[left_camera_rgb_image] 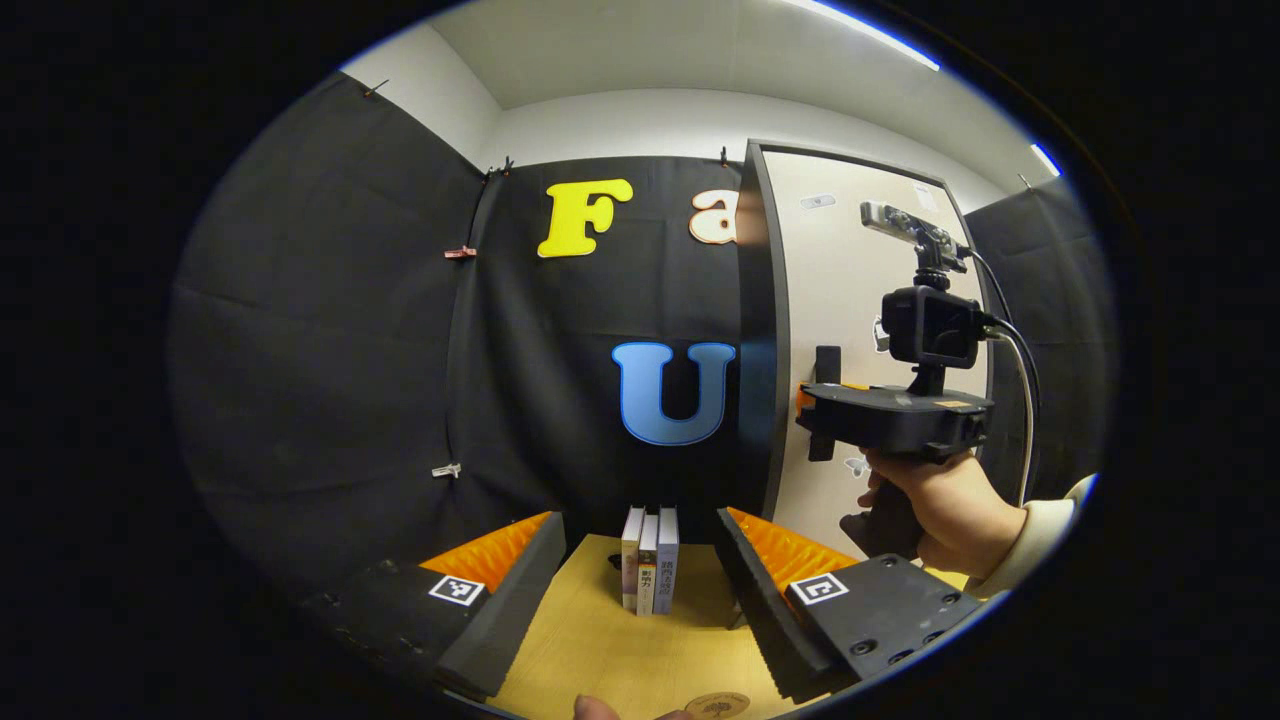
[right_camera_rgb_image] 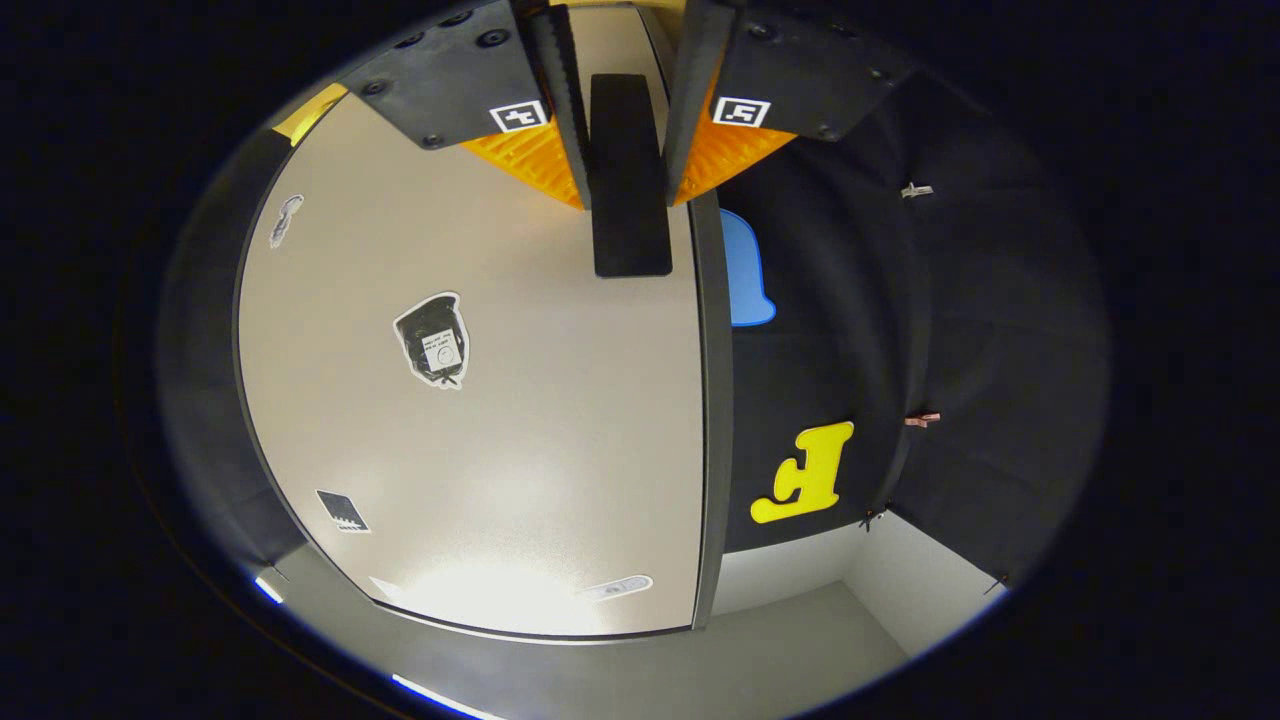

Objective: Open the cabinet door with the right hand, grasp the bottle in the cabinet with the left hand and place it on the coaster, then close the cabinet door with the right hand.

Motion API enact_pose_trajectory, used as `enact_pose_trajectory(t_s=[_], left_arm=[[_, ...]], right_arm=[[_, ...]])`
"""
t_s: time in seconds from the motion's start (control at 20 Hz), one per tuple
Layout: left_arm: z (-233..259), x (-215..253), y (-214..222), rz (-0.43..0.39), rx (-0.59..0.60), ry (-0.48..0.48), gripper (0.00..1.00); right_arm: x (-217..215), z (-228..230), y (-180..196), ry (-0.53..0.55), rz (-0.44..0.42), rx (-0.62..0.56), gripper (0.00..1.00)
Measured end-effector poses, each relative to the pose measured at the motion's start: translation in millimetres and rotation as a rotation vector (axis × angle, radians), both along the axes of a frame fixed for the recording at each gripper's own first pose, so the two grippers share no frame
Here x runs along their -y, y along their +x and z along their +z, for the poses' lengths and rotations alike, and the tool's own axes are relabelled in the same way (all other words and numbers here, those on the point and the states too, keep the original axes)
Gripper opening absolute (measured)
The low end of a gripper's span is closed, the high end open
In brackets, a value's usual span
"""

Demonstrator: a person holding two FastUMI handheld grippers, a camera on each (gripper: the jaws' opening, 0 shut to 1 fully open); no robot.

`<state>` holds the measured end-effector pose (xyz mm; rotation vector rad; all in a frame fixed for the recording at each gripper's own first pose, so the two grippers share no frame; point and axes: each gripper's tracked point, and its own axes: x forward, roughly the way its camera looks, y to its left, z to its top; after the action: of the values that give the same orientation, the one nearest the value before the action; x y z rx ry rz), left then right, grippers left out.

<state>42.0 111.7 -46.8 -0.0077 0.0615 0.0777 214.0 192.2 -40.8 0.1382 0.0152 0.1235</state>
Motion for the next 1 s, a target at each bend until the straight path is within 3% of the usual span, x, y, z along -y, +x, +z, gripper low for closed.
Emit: enact_pose_trajectory(t_s=[0.05,0.1,0.15,0.2,0.25,1.0], left_arm=[[0.8,-1.0,-1.0,0.004,0.002,0.003,0.95],[0.2,-1.2,-1.9,0.004,0.001,0.004,0.95],[0.3,-0.5,-2.6,0.003,-0.002,0.004,0.95],[0.8,0.5,-4.0,0.0,-0.004,0.003,0.95],[0.2,1.0,-4.5,-0.003,-0.003,0.004,0.95],[13.5,44.0,-31.3,-0.046,0.029,-0.004,0.95]], right_arm=[[3.6,0.4,5.0,-0.01,-0.017,0.001,0.43],[5.0,0.1,0.9,-0.025,-0.018,0.004,0.29],[3.1,0.1,0.0,-0.033,-0.008,-0.004,0.23],[1.9,-1.9,-0.6,-0.03,0.017,-0.02,0.28],[1.5,-2.1,-1.4,-0.011,0.046,-0.03,0.23],[16.7,24.9,-88.3,0.064,0.285,-0.143,0.23]])
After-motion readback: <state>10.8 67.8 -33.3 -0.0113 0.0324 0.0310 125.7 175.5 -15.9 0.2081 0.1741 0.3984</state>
